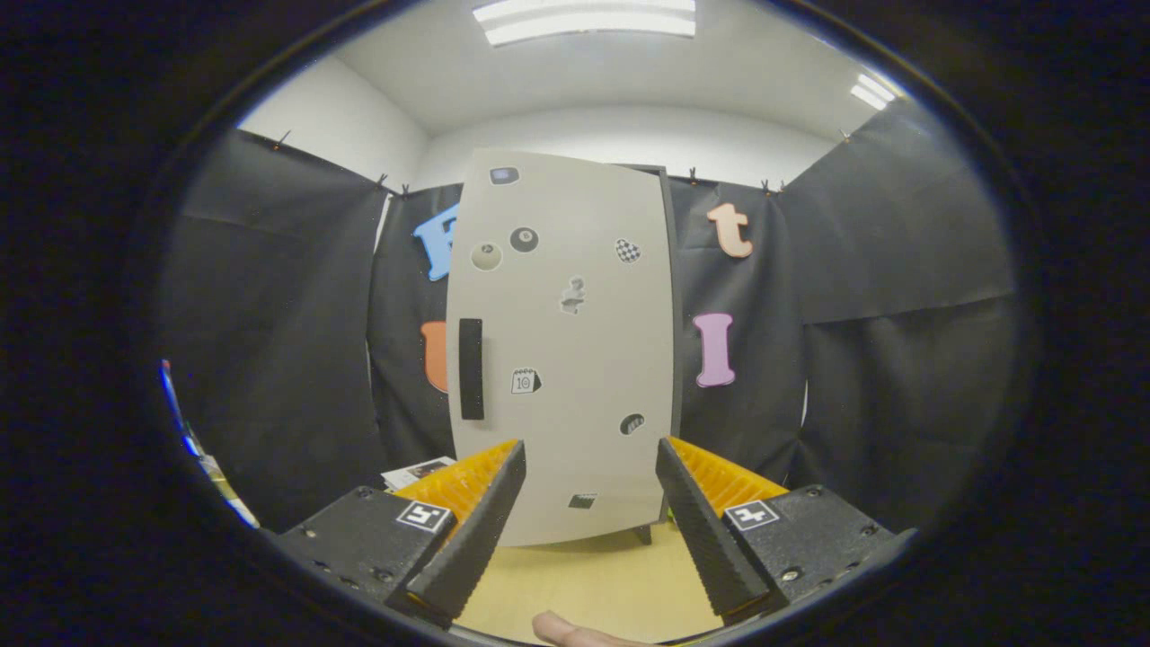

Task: Open the shoe cabinet door, grab the shoes and put them into the shoe cabinet, then close the shoe cabinet door.

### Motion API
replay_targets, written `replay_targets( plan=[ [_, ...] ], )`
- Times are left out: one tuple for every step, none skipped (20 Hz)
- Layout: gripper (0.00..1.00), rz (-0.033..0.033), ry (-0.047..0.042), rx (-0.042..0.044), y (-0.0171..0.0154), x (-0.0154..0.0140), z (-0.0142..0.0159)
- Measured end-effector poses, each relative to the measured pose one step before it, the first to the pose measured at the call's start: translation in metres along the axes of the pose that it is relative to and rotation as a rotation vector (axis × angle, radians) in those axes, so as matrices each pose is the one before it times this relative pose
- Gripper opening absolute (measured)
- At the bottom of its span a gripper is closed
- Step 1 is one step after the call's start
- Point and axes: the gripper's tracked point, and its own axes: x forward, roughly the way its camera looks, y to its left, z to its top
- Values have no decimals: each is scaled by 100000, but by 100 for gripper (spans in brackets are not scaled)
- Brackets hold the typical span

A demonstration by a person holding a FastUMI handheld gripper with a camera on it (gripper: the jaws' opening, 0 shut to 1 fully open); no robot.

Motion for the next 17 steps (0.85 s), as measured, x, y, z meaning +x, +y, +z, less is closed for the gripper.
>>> replay_targets(
  plan=[
    [96,-830,-403,649,-523,-848,-396],
    [96,-2047,-68,274,-765,-715,-404],
    [96,-1731,-384,475,-728,-713,-368],
    [96,-1025,-224,1395,-612,-459,-383],
    [96,149,-518,1880,-318,-430,-252],
    [96,12,-73,1769,-368,-333,-236],
    [96,-811,-73,1838,-700,-314,-265],
    [96,-831,-269,604,-646,-206,-114],
    [96,-1023,-38,93,-548,-196,-82],
    [96,-944,-454,329,-548,-244,107],
    [96,-435,-199,187,-255,13,-182],
    [96,-142,-186,627,-388,-77,-101],
    [96,14,48,663,-176,-83,-100],
    [96,375,101,520,-73,-74,-45],
    [96,434,296,217,-77,109,-188],
    [96,330,12,94,-131,-117,-113],
    [96,340,-154,-64,8,-81,76]
  ],
)
